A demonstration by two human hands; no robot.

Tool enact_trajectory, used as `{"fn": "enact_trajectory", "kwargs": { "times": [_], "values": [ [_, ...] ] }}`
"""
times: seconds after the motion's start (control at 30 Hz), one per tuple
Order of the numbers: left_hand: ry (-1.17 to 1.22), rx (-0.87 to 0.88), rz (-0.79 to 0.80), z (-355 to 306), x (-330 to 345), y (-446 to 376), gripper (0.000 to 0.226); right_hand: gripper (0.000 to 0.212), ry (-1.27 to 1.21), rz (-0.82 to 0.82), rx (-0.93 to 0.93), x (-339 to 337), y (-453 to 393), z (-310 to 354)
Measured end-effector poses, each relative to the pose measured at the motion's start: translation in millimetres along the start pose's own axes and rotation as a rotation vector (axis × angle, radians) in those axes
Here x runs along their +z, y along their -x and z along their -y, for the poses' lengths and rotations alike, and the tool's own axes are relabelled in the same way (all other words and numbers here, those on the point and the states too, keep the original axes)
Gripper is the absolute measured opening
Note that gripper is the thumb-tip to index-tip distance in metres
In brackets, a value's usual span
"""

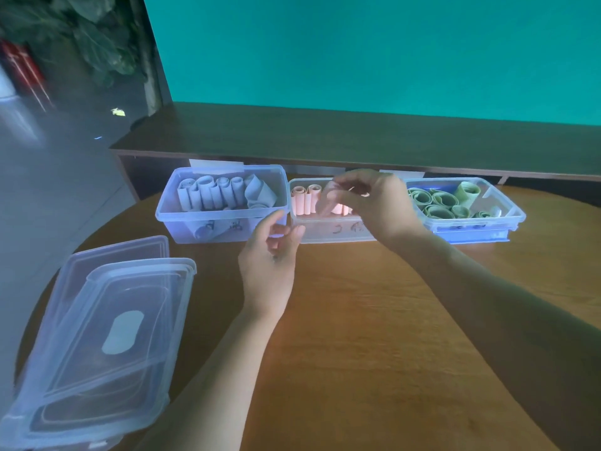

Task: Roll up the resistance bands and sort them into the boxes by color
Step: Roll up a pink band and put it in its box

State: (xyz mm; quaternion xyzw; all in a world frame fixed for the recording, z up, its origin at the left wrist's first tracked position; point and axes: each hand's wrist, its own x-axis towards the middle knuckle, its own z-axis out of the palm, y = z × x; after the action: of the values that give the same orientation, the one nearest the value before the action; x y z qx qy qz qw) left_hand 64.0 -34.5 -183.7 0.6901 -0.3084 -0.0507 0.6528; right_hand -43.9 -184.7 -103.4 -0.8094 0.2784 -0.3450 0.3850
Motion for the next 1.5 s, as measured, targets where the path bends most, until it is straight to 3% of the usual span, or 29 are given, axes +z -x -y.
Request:
{"fn": "enact_trajectory", "kwargs": {
  "times": [0.13, 0.5, 1.0, 1.27, 1.5],
  "values": [
    [0.042, -0.053, -0.052, 5.2, 5.1, -0.3, 0.044, 0.004, 0.143, 0.054, 0.043, 17.7, -26.9, -8.2],
    [0.036, 0.001, -0.082, 9.6, 13.7, -2.3, 0.038, 0.016, 0.484, 0.295, 0.086, 52.5, -68.4, -7.5],
    [0.016, -0.001, -0.081, 14.5, 13.6, -1.7, 0.037, 0.030, 0.411, 0.371, 0.128, 37.8, -64.0, -7.9],
    [-0.004, -0.079, -0.103, 16.5, 7.9, 0.9, 0.037, 0.018, 0.399, 0.268, 0.068, 8.3, -34.8, 11.4],
    [-0.130, -0.121, -0.071, 5.9, -10.3, 29.9, 0.033, 0.014, 0.285, 0.270, 0.101, -1.1, 33.6, 35.9]
  ]
}}
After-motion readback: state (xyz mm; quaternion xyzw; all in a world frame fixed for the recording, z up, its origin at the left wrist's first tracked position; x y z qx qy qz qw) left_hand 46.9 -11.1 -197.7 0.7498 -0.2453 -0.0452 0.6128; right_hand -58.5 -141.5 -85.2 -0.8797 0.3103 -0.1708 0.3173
